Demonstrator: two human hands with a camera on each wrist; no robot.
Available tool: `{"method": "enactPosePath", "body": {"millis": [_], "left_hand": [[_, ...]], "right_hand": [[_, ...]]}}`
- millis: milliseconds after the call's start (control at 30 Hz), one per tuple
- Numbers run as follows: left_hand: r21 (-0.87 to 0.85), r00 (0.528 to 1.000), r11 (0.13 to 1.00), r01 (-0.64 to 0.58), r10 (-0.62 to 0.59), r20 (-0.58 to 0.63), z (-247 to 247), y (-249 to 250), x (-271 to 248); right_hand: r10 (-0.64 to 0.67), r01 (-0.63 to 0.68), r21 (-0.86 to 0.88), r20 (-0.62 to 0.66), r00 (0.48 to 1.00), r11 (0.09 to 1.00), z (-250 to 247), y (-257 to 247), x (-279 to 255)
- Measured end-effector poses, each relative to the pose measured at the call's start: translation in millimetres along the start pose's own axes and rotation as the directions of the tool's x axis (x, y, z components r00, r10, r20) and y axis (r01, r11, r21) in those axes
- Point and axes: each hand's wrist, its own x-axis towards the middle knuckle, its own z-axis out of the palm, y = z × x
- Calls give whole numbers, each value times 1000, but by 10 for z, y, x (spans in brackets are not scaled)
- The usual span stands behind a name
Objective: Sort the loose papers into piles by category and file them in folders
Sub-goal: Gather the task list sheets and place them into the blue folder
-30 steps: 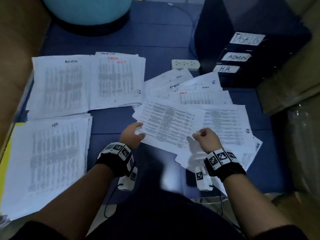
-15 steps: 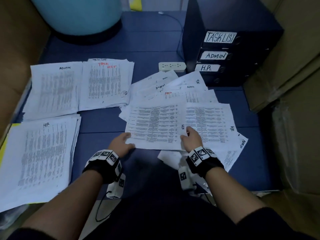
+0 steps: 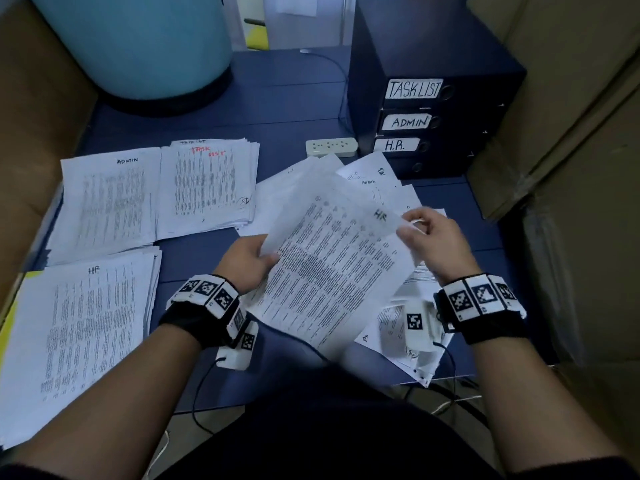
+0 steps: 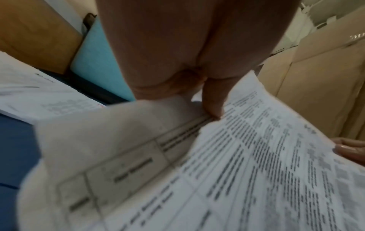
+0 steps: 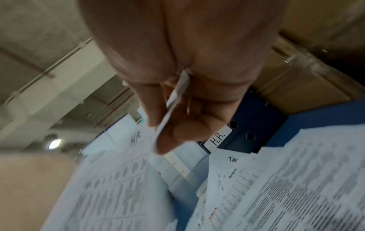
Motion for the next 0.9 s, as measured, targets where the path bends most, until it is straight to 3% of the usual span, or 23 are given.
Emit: {"method": "enactPosePath", "body": {"millis": [67, 133, 200, 267, 500, 667, 767, 900], "left_hand": [[-114, 995, 993, 14, -25, -93, 6, 37, -34], [-221, 984, 975, 33, -71, -166, 21, 50, -56], [-335, 973, 941, 50, -122, -198, 49, 75, -70], [-434, 958, 899, 50, -166, -233, 82, 129, -111], [-559, 945, 828, 33, -208, -252, 139, 106, -249], [-554, 931, 831, 58, -245, -271, 117, 214, -350], [-548, 910, 835, 54, -267, -316, 86, 226, -380], [-569, 889, 820, 66, -307, -339, 46, 215, -384]], "right_hand": [[63, -41, 227, -90, 994, 973, 3, 12, -23], [115, -104, 332, -16, 993, 938, 88, 34, -111], [150, -172, 259, 101, 983, 950, 241, 90, -235], [150, -172, 173, 136, 979, 970, 398, 196, -319], [146, -132, 251, -39, 988, 959, 473, 285, -258], [124, -100, 121, -203, 971, 988, 414, 358, -192], [161, -94, 207, -335, 928, 974, 289, 428, -80], [307, -89, 416, -495, 812, 905, -2, 589, 37]]}}
